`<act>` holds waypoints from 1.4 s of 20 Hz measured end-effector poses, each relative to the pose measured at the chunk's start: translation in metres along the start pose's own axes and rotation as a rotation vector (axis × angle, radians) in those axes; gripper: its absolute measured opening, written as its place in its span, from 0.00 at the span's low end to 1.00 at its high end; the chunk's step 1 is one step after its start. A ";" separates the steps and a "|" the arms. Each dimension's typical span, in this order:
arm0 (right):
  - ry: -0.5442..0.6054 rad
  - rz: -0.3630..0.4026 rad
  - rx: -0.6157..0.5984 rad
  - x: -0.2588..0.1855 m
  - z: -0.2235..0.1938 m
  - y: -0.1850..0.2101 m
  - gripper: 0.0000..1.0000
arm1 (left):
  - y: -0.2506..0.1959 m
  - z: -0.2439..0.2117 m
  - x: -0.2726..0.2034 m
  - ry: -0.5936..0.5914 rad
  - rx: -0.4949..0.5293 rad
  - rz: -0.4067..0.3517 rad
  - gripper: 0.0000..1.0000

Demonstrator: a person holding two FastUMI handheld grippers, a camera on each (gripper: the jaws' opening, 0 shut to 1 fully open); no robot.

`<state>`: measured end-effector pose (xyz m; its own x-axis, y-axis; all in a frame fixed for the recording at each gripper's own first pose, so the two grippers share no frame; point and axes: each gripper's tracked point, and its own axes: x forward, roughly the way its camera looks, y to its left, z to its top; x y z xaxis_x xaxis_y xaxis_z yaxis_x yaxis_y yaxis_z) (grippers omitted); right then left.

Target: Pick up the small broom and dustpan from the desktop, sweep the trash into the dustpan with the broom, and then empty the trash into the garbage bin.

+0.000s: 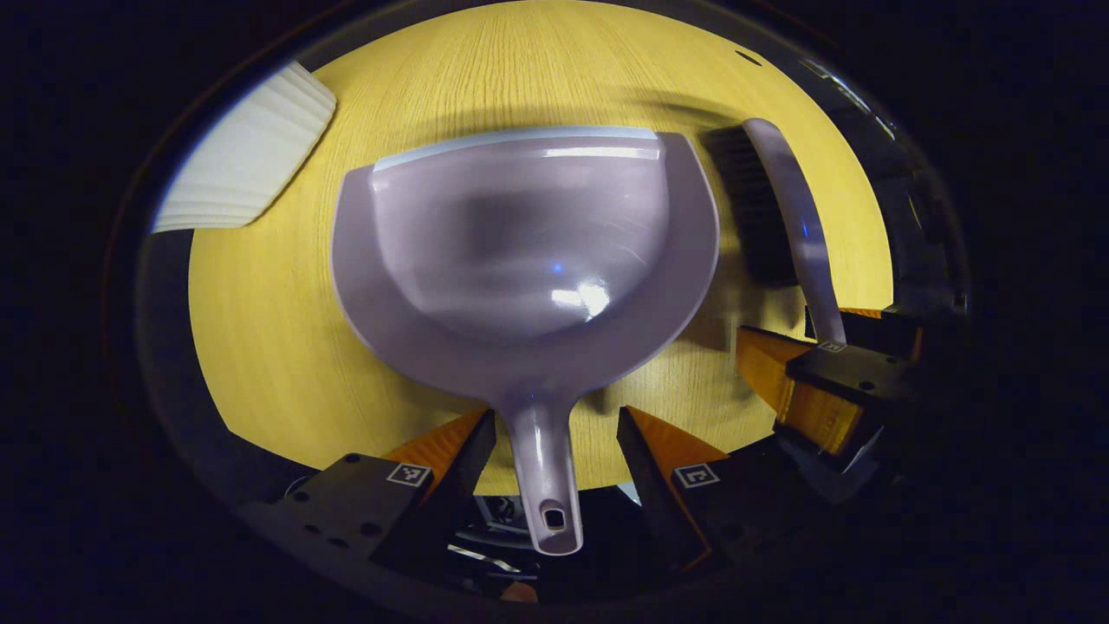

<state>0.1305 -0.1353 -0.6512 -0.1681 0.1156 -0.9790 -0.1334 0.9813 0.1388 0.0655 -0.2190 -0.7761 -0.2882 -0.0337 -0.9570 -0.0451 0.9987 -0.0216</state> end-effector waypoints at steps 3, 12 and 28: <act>-0.012 0.013 -0.017 -0.015 -0.005 0.000 0.98 | -0.004 -0.004 -0.014 -0.041 0.030 -0.002 0.84; -0.180 0.107 -0.033 -0.092 -0.011 -0.006 0.94 | -0.008 -0.027 -0.081 -0.271 0.112 0.021 0.84; -1.097 -0.065 0.010 -0.374 -0.041 -0.031 0.97 | -0.011 -0.064 -0.286 -1.076 0.115 0.116 0.84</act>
<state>0.1571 -0.2156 -0.2832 0.7996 0.1330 -0.5857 -0.1021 0.9911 0.0857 0.0873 -0.2230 -0.4838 0.7060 0.0545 -0.7061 0.0349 0.9932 0.1115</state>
